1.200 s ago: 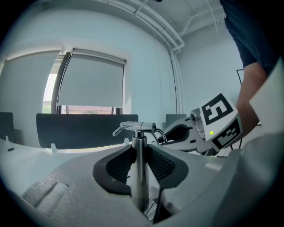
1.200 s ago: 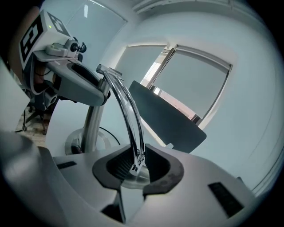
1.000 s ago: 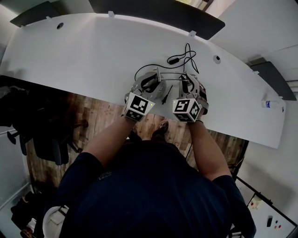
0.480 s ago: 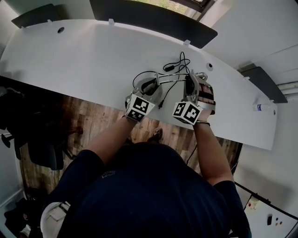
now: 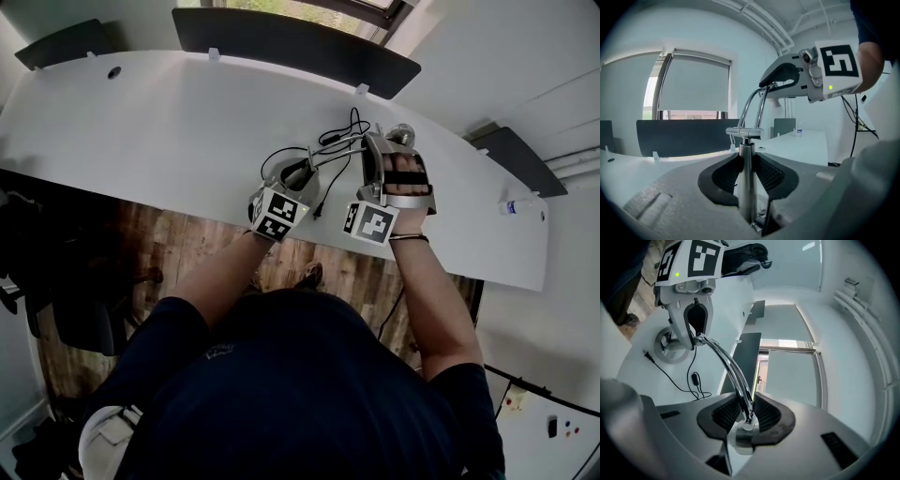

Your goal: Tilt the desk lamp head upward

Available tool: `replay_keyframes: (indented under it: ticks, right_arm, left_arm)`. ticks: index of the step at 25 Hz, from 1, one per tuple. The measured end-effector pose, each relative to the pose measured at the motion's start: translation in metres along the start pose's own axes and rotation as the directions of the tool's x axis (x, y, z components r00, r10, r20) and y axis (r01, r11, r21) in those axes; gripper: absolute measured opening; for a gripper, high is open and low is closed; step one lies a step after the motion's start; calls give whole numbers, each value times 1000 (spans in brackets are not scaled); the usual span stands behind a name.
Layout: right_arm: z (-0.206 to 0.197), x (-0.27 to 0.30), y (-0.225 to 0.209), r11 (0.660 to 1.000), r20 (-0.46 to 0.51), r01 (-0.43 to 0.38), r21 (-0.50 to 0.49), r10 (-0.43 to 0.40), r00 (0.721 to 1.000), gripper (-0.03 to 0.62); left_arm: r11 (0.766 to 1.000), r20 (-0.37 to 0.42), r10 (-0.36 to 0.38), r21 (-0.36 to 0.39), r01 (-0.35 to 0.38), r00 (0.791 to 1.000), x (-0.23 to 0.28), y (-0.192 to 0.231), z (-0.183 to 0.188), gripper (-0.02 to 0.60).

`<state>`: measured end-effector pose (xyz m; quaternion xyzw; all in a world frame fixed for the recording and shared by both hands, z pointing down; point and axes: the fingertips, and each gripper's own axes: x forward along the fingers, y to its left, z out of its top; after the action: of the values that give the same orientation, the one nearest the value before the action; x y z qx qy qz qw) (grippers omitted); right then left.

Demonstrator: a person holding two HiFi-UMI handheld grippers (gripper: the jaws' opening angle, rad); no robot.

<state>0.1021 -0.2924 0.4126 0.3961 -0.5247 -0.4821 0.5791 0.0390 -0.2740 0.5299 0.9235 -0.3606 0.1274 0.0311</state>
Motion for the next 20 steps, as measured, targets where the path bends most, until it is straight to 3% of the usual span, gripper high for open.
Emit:
replay_keyframes:
  ticks: [4,9,15,20]
  right_arm:
    - [10,-7,-11,998,6,13,-58,-12,1000,101]
    - [10,-2,-7,1000,4,2,-30,-2,1000,103]
    - [11,-10,-6,999,19,-7,-31,7,1000,134]
    - [6,-29,-2,998,21,-16,61,15,1000,184]
  left_arm:
    - [1000,-11,-1,4,1,1000,1,-2,-1,110]
    - [1000,-21,4,15,-4,1000,5,0,-2,110]
    - [993,-66,-41,108,48,997,3,-3,-9,112]
    - [989,-55,-51,133,58,997,-15,0,-2,133]
